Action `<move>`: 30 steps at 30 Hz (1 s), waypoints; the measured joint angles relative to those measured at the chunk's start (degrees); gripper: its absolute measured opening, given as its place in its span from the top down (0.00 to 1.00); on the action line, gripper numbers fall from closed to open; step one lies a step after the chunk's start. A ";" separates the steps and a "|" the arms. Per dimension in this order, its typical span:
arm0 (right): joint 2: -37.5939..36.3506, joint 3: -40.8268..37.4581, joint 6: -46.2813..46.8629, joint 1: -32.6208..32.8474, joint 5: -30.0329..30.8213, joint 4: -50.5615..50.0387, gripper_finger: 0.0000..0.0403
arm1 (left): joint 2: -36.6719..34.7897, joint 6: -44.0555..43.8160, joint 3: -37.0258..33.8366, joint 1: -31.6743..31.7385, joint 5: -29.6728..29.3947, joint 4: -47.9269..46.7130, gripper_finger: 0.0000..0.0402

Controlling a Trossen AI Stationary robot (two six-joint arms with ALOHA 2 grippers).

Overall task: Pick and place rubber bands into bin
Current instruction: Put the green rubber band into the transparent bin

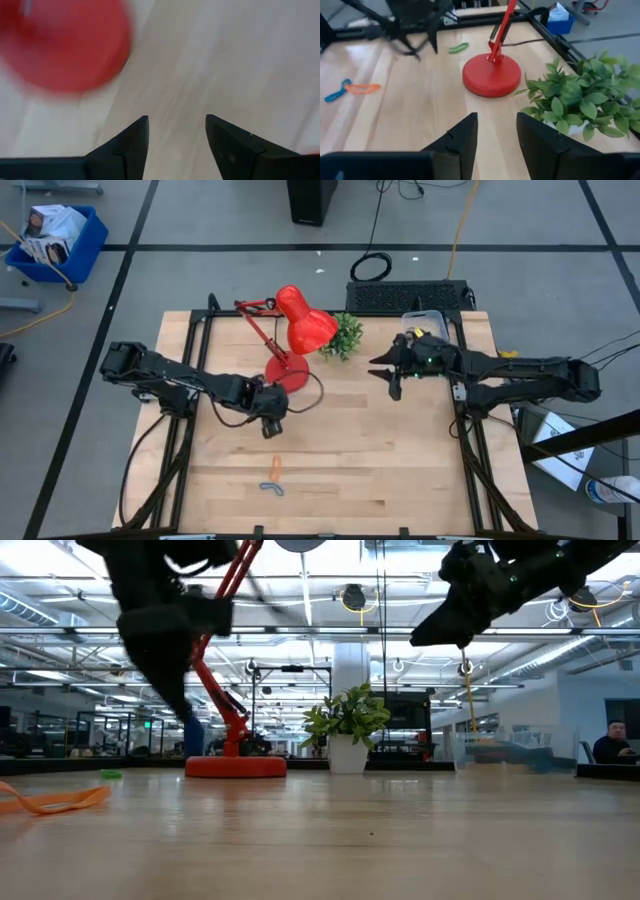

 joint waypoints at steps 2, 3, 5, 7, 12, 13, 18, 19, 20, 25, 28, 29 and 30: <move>0.43 0.00 -0.08 1.45 2.61 0.01 0.69 | 0.00 -8.20 0.00 -0.02 -0.29 -5.91 0.52; 0.69 0.00 -0.07 1.96 3.85 0.12 0.69 | 0.00 -12.22 0.00 -0.04 -0.63 -8.56 0.54; 1.10 0.00 -0.06 2.46 5.67 -0.14 0.70 | 0.00 -19.07 0.00 0.28 -0.91 -12.72 0.56; 1.67 0.00 -0.05 2.79 6.71 0.12 0.70 | 0.00 -24.58 0.00 0.90 -0.84 -15.24 0.59; 3.03 0.00 -0.04 2.85 6.72 0.01 0.71 | -0.02 -29.50 -2.68 3.23 1.73 -15.80 0.65; 3.26 0.00 -0.04 2.85 6.72 0.03 0.71 | -0.02 -29.73 -3.68 3.89 2.18 -15.84 0.66; 3.81 0.00 -0.02 2.85 6.72 0.22 0.71 | -0.02 -30.63 -8.74 6.94 3.33 -12.97 0.67; 3.81 0.00 -0.02 2.85 6.72 0.37 0.71 | 0.00 -30.56 -9.54 7.55 3.50 -11.82 0.67; 3.81 0.00 -0.02 2.85 6.72 0.43 0.71 | 0.00 -30.20 -10.21 8.13 3.56 -10.88 0.67; 3.81 0.00 0.00 2.85 6.72 0.45 0.72 | 0.00 -29.36 -11.37 10.86 3.84 -7.88 0.67; 3.81 0.00 0.00 2.85 6.72 0.45 0.72 | 0.00 -29.41 -11.43 12.03 3.93 -7.90 0.67; 3.81 0.00 0.00 2.85 6.72 0.45 0.72 | 0.00 -29.57 -11.43 12.36 3.99 -7.85 0.67; 3.81 0.00 0.00 2.85 6.72 0.45 0.72 | 0.00 -29.66 -11.43 12.64 3.99 -7.86 0.67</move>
